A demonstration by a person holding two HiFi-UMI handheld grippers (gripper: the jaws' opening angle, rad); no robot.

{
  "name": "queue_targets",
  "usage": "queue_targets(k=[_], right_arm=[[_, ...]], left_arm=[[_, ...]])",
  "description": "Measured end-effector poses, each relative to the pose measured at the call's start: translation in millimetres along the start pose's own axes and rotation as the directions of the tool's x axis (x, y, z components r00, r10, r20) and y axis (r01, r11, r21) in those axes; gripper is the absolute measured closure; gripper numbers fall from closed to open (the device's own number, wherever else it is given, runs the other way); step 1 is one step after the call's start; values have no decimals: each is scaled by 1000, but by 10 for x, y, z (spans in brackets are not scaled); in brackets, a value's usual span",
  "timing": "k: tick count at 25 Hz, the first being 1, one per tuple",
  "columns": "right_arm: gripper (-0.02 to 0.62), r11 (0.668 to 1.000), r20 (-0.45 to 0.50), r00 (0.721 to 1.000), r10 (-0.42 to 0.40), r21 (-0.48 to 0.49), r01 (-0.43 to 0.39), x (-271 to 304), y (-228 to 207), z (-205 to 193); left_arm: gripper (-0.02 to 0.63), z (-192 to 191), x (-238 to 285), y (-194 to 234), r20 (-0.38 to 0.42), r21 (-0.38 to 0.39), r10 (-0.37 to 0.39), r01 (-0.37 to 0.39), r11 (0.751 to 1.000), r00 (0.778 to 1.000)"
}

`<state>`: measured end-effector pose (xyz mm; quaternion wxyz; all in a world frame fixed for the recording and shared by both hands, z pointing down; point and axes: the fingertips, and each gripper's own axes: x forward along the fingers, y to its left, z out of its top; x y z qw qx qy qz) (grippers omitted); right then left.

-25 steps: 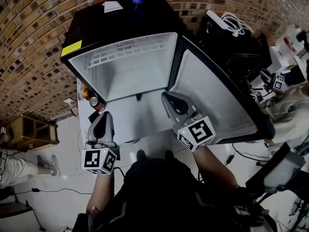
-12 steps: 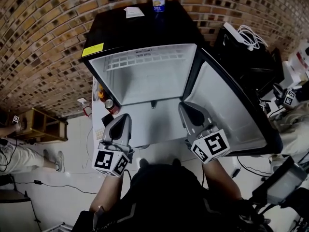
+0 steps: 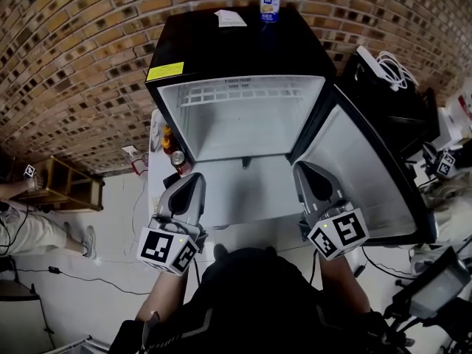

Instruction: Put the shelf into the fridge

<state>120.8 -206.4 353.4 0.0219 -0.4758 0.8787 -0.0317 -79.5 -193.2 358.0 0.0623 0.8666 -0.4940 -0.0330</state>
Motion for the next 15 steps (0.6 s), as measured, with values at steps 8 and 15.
queue_targets(k=[8, 15], right_arm=[[589, 1000, -17, 1000, -22, 18, 22, -64, -48, 10], [589, 1000, -6, 1000, -19, -13, 19, -101, -24, 109]], left_arm=[[604, -74, 25, 5, -18, -45, -7, 7, 999, 1000], [604, -58, 22, -133, -26, -21, -22, 21, 1000, 999]])
